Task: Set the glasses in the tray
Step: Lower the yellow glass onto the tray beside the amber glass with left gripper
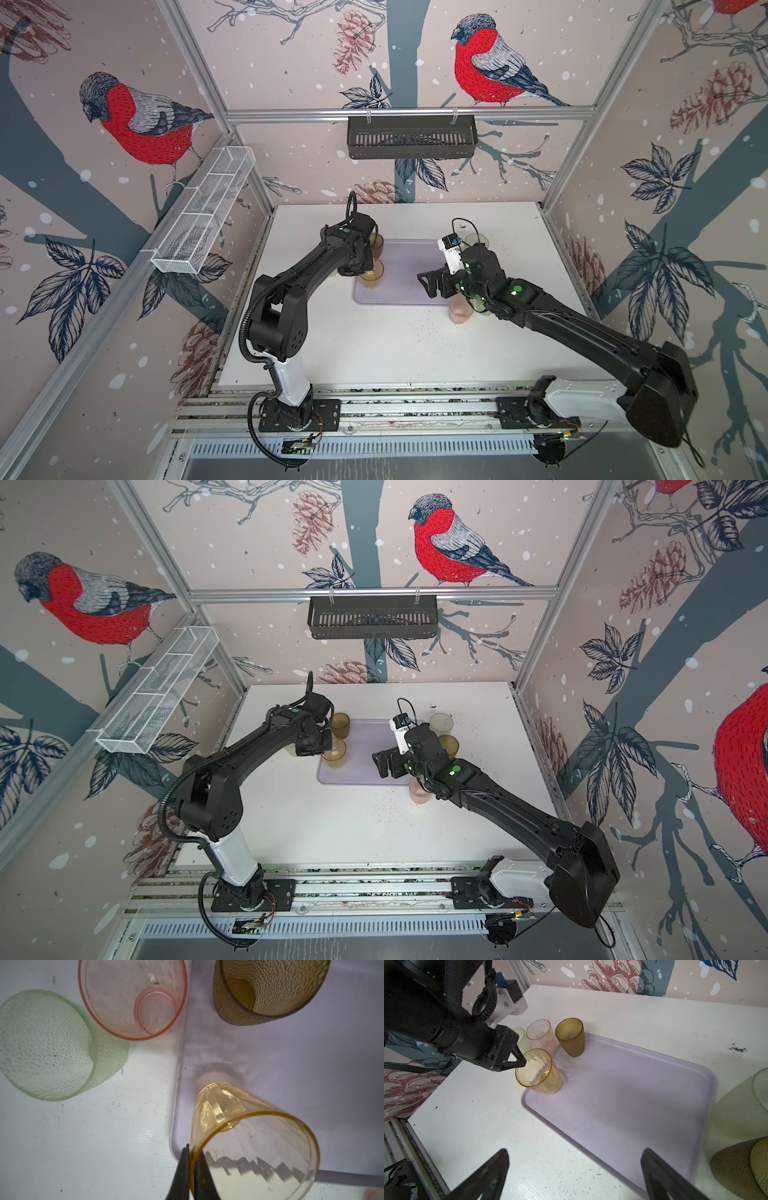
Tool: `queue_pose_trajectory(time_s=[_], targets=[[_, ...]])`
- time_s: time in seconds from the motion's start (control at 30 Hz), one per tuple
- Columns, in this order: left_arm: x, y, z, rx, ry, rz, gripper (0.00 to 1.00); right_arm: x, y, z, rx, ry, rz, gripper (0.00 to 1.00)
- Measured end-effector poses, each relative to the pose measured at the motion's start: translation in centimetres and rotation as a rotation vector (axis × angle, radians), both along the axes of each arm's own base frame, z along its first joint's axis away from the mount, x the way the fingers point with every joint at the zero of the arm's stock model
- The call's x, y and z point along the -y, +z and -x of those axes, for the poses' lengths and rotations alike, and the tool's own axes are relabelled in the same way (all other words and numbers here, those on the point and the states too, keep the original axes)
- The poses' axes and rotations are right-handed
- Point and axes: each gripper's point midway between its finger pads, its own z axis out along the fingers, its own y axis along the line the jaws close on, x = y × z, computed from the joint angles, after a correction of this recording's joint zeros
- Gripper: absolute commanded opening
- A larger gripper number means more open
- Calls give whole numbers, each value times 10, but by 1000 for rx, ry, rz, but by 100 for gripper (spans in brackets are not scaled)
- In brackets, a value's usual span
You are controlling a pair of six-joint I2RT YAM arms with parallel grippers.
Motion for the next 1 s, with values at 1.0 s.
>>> queue_pose_trajectory(time_s=[1.0], targets=[[2,-11,-4,12,-3,7,5,-6,-5,-6,-13,1,14,100]])
